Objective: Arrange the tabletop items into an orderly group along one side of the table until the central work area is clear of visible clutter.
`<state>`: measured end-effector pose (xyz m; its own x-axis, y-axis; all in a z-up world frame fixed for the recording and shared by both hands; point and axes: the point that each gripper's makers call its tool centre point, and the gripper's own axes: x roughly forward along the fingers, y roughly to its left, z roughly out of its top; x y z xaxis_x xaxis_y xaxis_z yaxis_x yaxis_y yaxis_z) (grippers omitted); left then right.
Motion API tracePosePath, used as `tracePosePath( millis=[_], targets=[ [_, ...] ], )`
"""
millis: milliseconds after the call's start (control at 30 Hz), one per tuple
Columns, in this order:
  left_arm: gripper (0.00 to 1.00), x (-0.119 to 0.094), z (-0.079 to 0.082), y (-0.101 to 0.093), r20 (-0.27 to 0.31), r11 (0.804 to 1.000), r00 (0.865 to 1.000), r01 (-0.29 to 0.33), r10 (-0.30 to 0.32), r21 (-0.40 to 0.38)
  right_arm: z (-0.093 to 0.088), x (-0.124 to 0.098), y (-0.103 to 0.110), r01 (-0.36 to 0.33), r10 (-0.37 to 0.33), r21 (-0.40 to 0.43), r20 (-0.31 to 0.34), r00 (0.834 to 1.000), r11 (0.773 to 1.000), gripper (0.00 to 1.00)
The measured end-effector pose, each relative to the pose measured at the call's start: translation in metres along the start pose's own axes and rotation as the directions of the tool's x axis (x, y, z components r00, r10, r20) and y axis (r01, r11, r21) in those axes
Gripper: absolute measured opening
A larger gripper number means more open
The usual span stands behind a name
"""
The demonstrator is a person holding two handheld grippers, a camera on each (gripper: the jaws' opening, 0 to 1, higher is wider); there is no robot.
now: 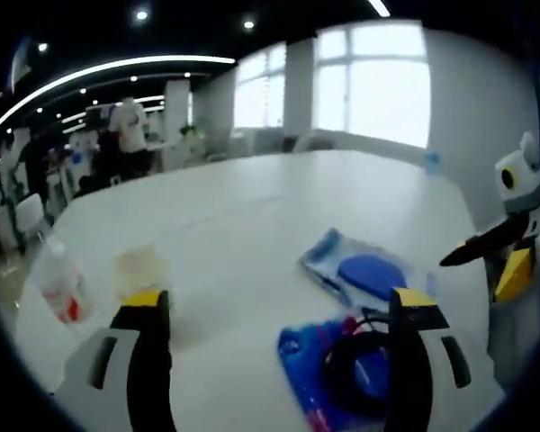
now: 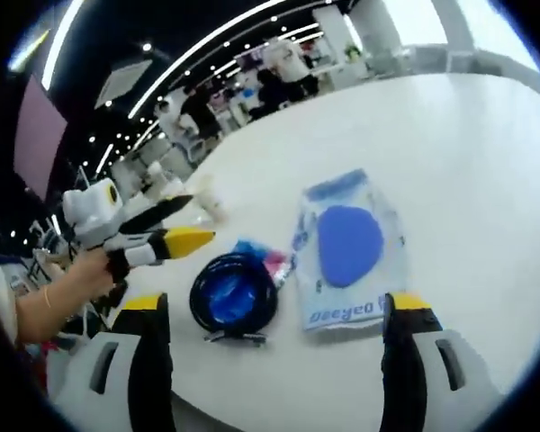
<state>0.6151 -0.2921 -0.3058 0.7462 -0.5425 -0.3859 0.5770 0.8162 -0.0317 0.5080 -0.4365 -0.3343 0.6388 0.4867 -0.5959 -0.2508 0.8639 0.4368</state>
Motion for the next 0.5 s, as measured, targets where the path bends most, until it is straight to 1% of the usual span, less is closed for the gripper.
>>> tracePosePath(
  millis=[33, 67, 133, 200, 267, 300, 367, 433, 500],
  targets=[
    [0.97, 0.002, 0.001, -0.004, 0.002, 1.0, 1.0, 0.013, -0.013, 0.005, -0.003, -0.001, -0.004, 0.015, -0.015, 0.019, -0.012, 1.0, 1.0, 0.93],
    [0.96, 0.004, 0.002, -0.006, -0.001, 1.0, 1.0, 0.018, -0.018, 0.006, -0.008, -0.003, -0.008, 0.038, -0.036, 0.065, -0.03, 0.999, 0.997, 0.91],
    [0.96, 0.01, 0.003, -0.013, -0.011, 0.999, 0.999, 0.039, -0.039, 0.016, -0.008, -0.003, -0.012, 0.044, -0.043, 0.083, -0.014, 0.999, 0.996, 0.9],
    [0.94, 0.015, 0.001, -0.018, -0.026, 0.998, 0.998, 0.053, -0.052, 0.026, -0.011, -0.005, -0.015, 0.059, -0.058, 0.099, -0.022, 0.998, 0.993, 0.89],
    [0.92, 0.024, -0.001, -0.025, -0.044, 0.997, 0.996, 0.074, -0.073, 0.029, -0.017, -0.006, -0.02, 0.083, -0.077, 0.135, -0.046, 0.996, 0.987, 0.85],
    [0.92, 0.027, -0.001, -0.027, -0.045, 0.996, 0.996, 0.082, -0.08, 0.03, -0.02, -0.006, -0.022, 0.095, -0.086, 0.168, -0.056, 0.995, 0.981, 0.83],
    [0.91, 0.034, -0.001, -0.03, -0.057, 0.995, 0.994, 0.097, -0.095, 0.028, -0.022, -0.004, -0.023, 0.096, -0.087, 0.182, -0.056, 0.995, 0.979, 0.8],
    [0.89, 0.043, 0.001, -0.032, -0.062, 0.993, 0.992, 0.111, -0.109, 0.036, -0.024, -0.002, -0.024, 0.103, -0.091, 0.194, -0.067, 0.994, 0.976, 0.79],
    [0.88, 0.049, 0.003, -0.032, -0.06, 0.992, 0.992, 0.118, -0.115, 0.048, -0.027, -0.001, -0.023, 0.107, -0.091, 0.213, -0.084, 0.992, 0.971, 0.76]
  ],
)
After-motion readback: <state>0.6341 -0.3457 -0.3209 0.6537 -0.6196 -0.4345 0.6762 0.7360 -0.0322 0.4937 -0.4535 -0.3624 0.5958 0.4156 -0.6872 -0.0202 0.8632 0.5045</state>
